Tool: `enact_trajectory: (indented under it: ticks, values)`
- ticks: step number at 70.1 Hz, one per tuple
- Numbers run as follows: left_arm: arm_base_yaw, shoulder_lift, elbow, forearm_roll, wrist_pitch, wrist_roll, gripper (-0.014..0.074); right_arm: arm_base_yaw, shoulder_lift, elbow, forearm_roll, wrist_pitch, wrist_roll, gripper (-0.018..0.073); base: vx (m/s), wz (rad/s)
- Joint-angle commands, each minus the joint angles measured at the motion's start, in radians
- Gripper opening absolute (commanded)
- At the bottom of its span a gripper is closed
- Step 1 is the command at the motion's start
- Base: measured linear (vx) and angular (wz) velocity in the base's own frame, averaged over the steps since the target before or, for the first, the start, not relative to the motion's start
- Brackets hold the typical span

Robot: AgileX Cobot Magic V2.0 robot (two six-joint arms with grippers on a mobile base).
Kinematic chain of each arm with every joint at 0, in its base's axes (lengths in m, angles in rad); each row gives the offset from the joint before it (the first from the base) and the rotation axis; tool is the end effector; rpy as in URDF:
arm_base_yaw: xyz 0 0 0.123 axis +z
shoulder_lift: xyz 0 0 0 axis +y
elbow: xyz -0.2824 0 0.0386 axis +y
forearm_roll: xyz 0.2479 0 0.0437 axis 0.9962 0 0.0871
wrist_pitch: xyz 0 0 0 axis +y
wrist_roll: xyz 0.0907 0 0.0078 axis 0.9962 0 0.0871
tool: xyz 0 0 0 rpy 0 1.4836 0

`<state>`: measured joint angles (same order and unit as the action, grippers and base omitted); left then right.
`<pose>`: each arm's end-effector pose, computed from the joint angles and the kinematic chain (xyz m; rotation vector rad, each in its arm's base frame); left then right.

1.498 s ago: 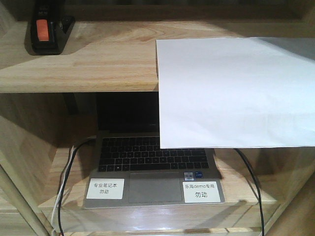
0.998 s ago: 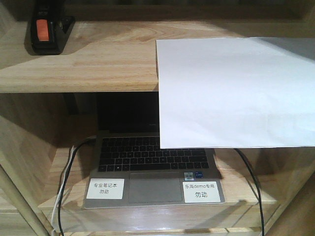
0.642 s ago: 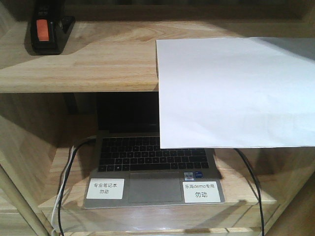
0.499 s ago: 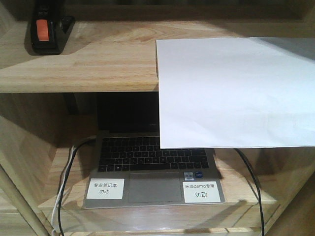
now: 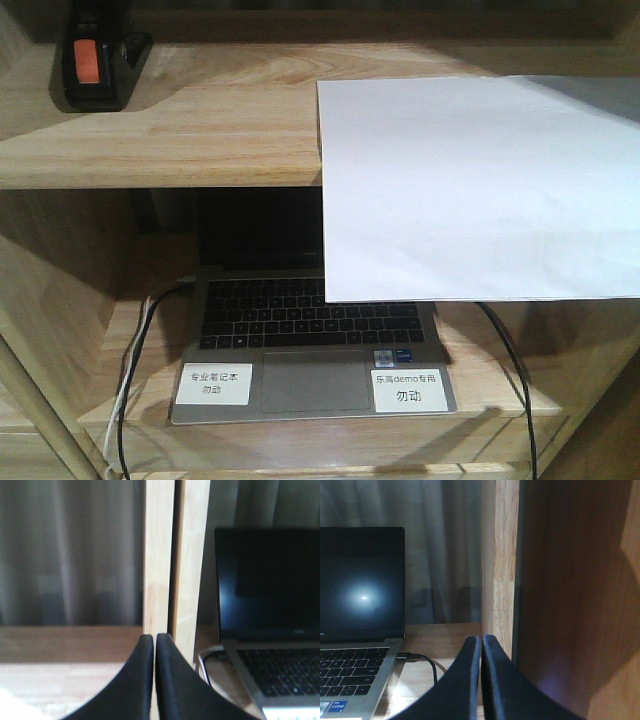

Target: Grab stapler and paper to desk for stapling

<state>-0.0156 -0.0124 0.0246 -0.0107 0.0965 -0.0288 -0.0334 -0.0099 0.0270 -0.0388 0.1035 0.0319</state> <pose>0.0566 -0.0010 0.1967 -0.0182 1.5924 -0.0437 0.0568 -0.0023 0.1951 0.0245 1.6040 -0.0343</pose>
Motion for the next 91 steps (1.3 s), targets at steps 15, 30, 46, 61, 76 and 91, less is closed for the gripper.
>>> enact_trajectory:
  ticks: [15, 30, 46, 61, 76, 91]
  values:
    - [0.001, -0.015, 0.008, -0.009, -0.269, -0.005, -0.0006, -0.005, -0.01, -0.002, 0.001, -0.205, -0.008, -0.0006, 0.0, 0.0]
    - [0.001, -0.015, -0.058, -0.009, -0.403, -0.005, -0.0006, -0.005, -0.01, -0.086, -0.005, -0.304, -0.008, -0.0006, 0.0, 0.0]
    - [0.001, 0.019, -0.303, -0.009, -0.36, -0.005, -0.0006, -0.005, 0.0, -0.304, -0.001, -0.306, -0.008, -0.0006, 0.0, 0.0]
    - [0.001, 0.167, -0.645, -0.009, -0.211, -0.005, -0.0006, -0.005, 0.127, -0.557, 0.009, -0.303, -0.002, -0.0006, 0.0, 0.0]
    - [0.001, 0.352, -0.985, -0.009, 0.04, -0.005, -0.0006, -0.005, 0.321, -0.846, 0.033, -0.124, 0.03, -0.0006, 0.0, 0.0]
    - [0.001, 0.489, -1.106, -0.009, 0.199, -0.005, 0.0008, -0.005, 0.5, -1.022, 0.031, 0.091, 0.015, -0.0001, 0.0, 0.0]
